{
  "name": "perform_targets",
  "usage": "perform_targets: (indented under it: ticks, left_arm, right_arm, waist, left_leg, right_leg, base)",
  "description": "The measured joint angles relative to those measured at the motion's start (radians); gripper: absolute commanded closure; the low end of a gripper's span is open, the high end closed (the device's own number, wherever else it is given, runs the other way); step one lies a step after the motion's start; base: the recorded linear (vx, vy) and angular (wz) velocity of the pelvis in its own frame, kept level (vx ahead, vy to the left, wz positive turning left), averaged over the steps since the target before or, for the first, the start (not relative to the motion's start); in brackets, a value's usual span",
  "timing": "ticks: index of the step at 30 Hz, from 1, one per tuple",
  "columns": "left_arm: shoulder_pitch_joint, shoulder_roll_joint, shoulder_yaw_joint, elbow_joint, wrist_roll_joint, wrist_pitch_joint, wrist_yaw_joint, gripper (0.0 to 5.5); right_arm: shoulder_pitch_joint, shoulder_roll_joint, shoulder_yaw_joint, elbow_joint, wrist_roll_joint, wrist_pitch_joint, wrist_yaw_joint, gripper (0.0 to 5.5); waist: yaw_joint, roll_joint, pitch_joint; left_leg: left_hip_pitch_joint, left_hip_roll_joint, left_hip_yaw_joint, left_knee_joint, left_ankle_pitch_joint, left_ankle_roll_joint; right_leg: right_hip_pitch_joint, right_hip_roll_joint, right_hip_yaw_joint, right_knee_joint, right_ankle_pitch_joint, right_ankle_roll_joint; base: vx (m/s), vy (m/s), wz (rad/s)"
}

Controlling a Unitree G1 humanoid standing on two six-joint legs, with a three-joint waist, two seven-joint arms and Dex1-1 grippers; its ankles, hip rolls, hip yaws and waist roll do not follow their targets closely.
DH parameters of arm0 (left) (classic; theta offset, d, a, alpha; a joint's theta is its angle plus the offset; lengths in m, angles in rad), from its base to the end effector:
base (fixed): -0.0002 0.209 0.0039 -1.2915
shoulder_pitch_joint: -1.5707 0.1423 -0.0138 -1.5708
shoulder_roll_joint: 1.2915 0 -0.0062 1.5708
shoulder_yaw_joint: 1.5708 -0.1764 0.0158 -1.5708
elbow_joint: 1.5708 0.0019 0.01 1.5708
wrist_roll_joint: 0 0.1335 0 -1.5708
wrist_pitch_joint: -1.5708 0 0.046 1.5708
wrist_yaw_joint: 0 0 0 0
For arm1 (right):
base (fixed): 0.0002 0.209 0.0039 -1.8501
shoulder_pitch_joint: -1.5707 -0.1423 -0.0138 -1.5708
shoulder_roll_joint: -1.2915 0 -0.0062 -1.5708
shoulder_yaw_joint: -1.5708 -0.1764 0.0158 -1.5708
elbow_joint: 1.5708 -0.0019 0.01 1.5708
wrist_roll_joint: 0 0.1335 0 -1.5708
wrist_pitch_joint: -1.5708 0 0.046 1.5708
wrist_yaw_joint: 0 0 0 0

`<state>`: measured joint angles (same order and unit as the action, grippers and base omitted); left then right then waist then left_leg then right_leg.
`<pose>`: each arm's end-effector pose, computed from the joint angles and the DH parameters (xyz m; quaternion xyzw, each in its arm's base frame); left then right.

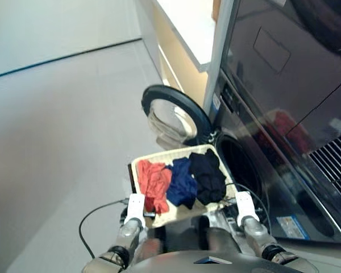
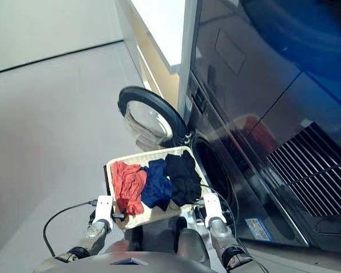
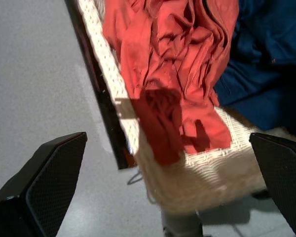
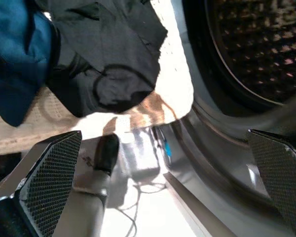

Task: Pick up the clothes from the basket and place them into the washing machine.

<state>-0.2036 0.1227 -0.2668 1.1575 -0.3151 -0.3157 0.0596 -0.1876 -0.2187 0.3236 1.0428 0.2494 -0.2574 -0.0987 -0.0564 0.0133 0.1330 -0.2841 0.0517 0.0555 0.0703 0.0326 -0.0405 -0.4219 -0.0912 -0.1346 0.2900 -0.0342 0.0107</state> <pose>0.1606 0.1635 -0.0771 0.0146 0.3245 0.0121 0.9457 0.1684 -0.1825 -0.0675 -0.0917 0.3065 0.0014 0.9475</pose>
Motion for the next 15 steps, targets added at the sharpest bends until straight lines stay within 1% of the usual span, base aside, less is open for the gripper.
perform_targets:
  ticks: [1,2,3,4,6,8,9,11,12,13,15]
  left_arm:
    - [-0.021,0.002,-0.004,-0.004,-0.001,-0.001,0.008,0.00]
    - [-0.048,0.011,-0.018,-0.023,0.000,-0.005,0.025,0.00]
    - [-0.056,0.014,-0.020,-0.028,0.000,-0.008,0.028,0.00]
    - [-0.104,0.019,-0.021,-0.037,0.000,-0.008,0.043,0.00]
    - [-0.168,0.027,-0.021,-0.036,-0.001,-0.011,0.067,0.00]
    - [-0.229,0.034,-0.022,-0.039,-0.009,-0.012,0.078,0.00]
    - [-0.250,0.041,-0.025,-0.060,-0.020,-0.015,0.089,0.00]
    - [-0.304,0.058,-0.019,-0.071,-0.030,-0.025,0.107,0.00]
    - [-0.334,0.068,-0.006,-0.071,-0.040,-0.025,0.111,0.00]
    - [-0.358,0.070,0.004,-0.071,-0.049,-0.025,0.118,0.00]
    - [-0.381,0.084,0.004,-0.072,-0.065,-0.029,0.133,0.00]
  right_arm:
    - [-0.013,-0.001,0.002,-0.015,0.014,-0.004,0.000,0.00]
    - [-0.021,-0.010,0.016,-0.061,0.031,-0.011,-0.003,0.00]
    - [-0.028,-0.011,0.016,-0.074,0.032,-0.014,-0.002,0.00]
    - [-0.065,-0.014,0.019,-0.111,0.038,-0.015,-0.004,0.00]
    - [-0.110,-0.020,0.034,-0.163,0.053,-0.029,-0.005,0.00]
    - [-0.168,-0.022,0.035,-0.188,0.078,-0.039,-0.008,0.00]
    - [-0.176,-0.033,0.034,-0.242,0.098,-0.042,-0.013,0.00]
    - [-0.218,-0.048,0.031,-0.320,0.127,-0.062,-0.015,0.00]
    - [-0.246,-0.049,0.031,-0.336,0.140,-0.072,-0.015,0.00]
    - [-0.265,-0.052,0.033,-0.349,0.152,-0.077,-0.018,0.00]
    - [-0.267,-0.064,0.032,-0.400,0.160,-0.093,-0.021,0.00]
  waist:
    - [-0.002,0.002,0.019]
    - [-0.004,-0.002,0.027]
    - [-0.004,-0.003,0.033]
    - [-0.008,-0.004,0.072]
    - [-0.021,-0.008,0.083]
    - [-0.027,-0.010,0.123]
    - [-0.032,-0.010,0.132]
    - [-0.046,-0.012,0.160]
    - [-0.054,-0.015,0.176]
    - [-0.063,-0.021,0.194]
    - [-0.071,-0.025,0.205]
  left_leg:
    - [-0.013,-0.002,0.001,0.006,0.000,0.000]
    - [-0.049,-0.005,0.002,0.025,-0.002,0.000]
    - [-0.061,-0.006,0.003,0.028,-0.001,0.000]
    - [-0.083,-0.006,0.002,0.042,0.000,0.001]
    - [-0.154,-0.009,0.000,0.072,0.000,0.002]
    - [-0.193,-0.010,-0.001,0.097,0.000,0.002]
    - [-0.238,-0.012,-0.002,0.118,-0.004,0.003]
    - [-0.316,-0.013,-0.001,0.145,-0.001,0.009]
    - [-0.342,-0.012,-0.001,0.152,0.002,0.010]
    - [-0.353,-0.012,0.000,0.155,0.003,0.010]
    - [-0.402,-0.012,0.000,0.174,0.002,0.009]
  right_leg:
    - [-0.014,-0.001,0.002,0.008,0.005,-0.006]
    - [-0.054,-0.007,0.004,0.030,0.003,-0.004]
    - [-0.065,-0.007,0.005,0.033,0.004,-0.004]
    - [-0.080,-0.008,0.005,0.035,0.013,-0.008]
    - [-0.144,-0.012,0.006,0.051,0.015,-0.004]
    - [-0.179,-0.014,0.007,0.065,0.018,-0.006]
    - [-0.221,-0.018,0.008,0.080,0.018,-0.006]
    - [-0.292,-0.020,0.010,0.095,0.029,-0.010]
    - [-0.315,-0.020,0.011,0.094,0.037,-0.011]
    - [-0.326,-0.019,0.012,0.094,0.040,-0.011]
    - [-0.366,-0.020,0.012,0.094,0.048,-0.012]
  base:
    - [-0.042,0.077,-0.030]
    - [-0.023,0.051,0.008]
    - [0.000,0.000,0.000]
    - [0.000,0.000,0.000]
    - [-0.060,0.022,0.058]
    - [-0.059,0.024,0.051]
    - [-0.067,0.019,0.062]
    - [-0.053,0.012,0.057]
    - [-0.053,0.006,0.027]
    - [-0.063,0.010,0.007]
    - [0.000,0.000,0.000]
